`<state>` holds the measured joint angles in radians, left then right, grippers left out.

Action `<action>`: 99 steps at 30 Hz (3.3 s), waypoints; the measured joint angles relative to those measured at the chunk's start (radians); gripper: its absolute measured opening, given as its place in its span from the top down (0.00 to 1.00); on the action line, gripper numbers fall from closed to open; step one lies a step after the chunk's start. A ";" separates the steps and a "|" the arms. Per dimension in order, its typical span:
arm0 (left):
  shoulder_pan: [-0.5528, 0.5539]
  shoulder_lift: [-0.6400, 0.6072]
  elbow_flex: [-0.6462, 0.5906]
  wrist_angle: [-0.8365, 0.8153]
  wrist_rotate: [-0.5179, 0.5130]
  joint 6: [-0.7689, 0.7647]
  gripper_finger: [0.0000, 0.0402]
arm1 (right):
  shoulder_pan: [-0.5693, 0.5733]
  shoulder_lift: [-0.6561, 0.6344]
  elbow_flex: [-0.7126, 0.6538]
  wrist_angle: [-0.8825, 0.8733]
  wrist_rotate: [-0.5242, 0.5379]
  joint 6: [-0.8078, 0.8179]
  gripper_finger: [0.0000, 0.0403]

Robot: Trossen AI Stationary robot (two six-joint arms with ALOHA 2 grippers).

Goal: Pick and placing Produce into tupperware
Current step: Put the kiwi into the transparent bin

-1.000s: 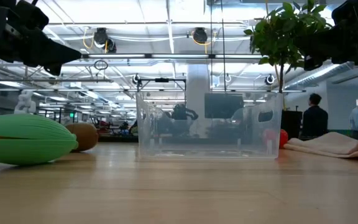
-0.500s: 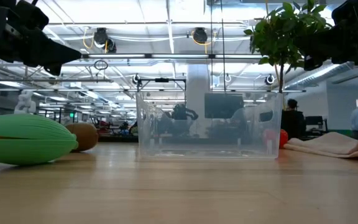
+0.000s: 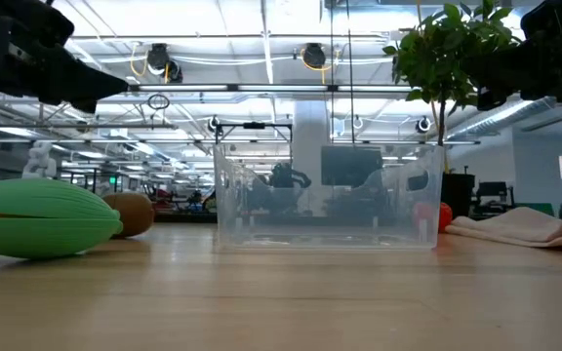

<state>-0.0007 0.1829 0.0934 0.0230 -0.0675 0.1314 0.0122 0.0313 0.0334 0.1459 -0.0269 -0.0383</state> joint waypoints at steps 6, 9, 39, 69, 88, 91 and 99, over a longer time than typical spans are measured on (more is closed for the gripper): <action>0.000 0.000 0.000 0.011 -0.004 0.121 0.94 | 0.000 0.000 0.000 0.000 0.000 0.000 1.00; 0.000 0.000 0.000 0.012 -0.004 0.094 0.94 | 0.000 0.000 0.000 0.000 0.000 0.000 1.00; 0.000 0.000 0.000 0.170 -0.003 -0.015 0.94 | 0.001 0.000 0.000 0.109 0.000 -0.061 1.00; 0.000 0.707 0.797 -0.726 -0.146 -0.220 0.31 | 0.001 0.048 0.000 0.104 0.084 -0.053 0.83; 0.016 1.113 0.832 -0.847 0.142 -0.277 0.30 | 0.001 0.049 0.000 0.112 0.085 -0.056 0.71; 0.015 1.159 0.832 -0.841 0.158 -0.273 0.30 | 0.001 0.049 0.000 0.112 0.085 -0.054 0.71; 0.015 1.256 0.832 -0.833 0.233 -0.274 0.30 | 0.001 0.048 0.000 0.110 0.085 -0.053 0.70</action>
<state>0.0147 1.4385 0.9254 -0.8103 0.1650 -0.1429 0.0128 0.0795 0.0334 0.2562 0.0586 -0.0917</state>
